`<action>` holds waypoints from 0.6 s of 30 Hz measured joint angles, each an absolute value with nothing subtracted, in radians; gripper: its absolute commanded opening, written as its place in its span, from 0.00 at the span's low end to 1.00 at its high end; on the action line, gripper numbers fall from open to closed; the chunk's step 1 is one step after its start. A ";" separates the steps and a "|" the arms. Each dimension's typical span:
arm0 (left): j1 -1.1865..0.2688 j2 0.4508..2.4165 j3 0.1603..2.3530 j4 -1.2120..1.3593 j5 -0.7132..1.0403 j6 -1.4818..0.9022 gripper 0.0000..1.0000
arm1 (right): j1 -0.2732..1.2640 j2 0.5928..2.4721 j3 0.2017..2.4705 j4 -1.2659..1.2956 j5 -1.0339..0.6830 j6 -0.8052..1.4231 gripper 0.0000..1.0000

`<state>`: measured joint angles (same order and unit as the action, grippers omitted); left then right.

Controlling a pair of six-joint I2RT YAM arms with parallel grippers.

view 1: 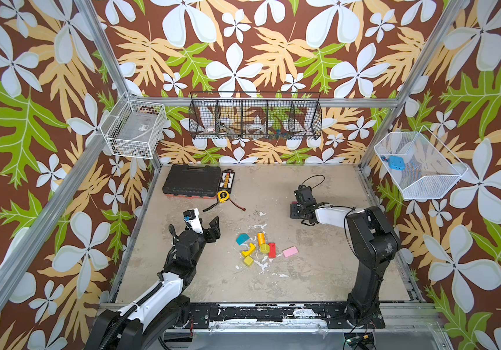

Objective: Build the wood block tower
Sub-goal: 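Open the right gripper to release the magenta block on the planks, then lift the right gripper and move it toward the pink block near the robot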

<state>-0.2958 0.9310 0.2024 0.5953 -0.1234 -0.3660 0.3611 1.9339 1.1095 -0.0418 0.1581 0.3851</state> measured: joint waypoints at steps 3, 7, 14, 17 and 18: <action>-0.296 0.931 0.202 0.595 -0.123 -0.366 0.79 | 0.361 1.934 1.111 -0.043 0.160 0.385 0.61; -0.296 0.931 0.202 0.595 -0.123 -0.366 0.78 | 0.361 1.932 1.111 -0.043 0.162 0.385 0.70; -0.296 0.934 0.202 0.595 -0.127 -0.366 0.79 | 0.367 1.861 1.058 -0.049 0.161 0.388 0.82; -0.296 0.938 0.203 0.595 -0.128 -0.366 0.79 | 0.388 1.814 1.046 -0.049 0.165 0.389 0.83; -0.296 0.939 0.203 0.595 -0.128 -0.366 0.78 | 0.397 1.796 1.042 -0.049 0.172 0.389 0.84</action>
<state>-0.2958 0.9394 0.2028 0.5953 -0.1280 -0.3660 0.3973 1.7958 1.0420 -0.0490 0.1722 0.3885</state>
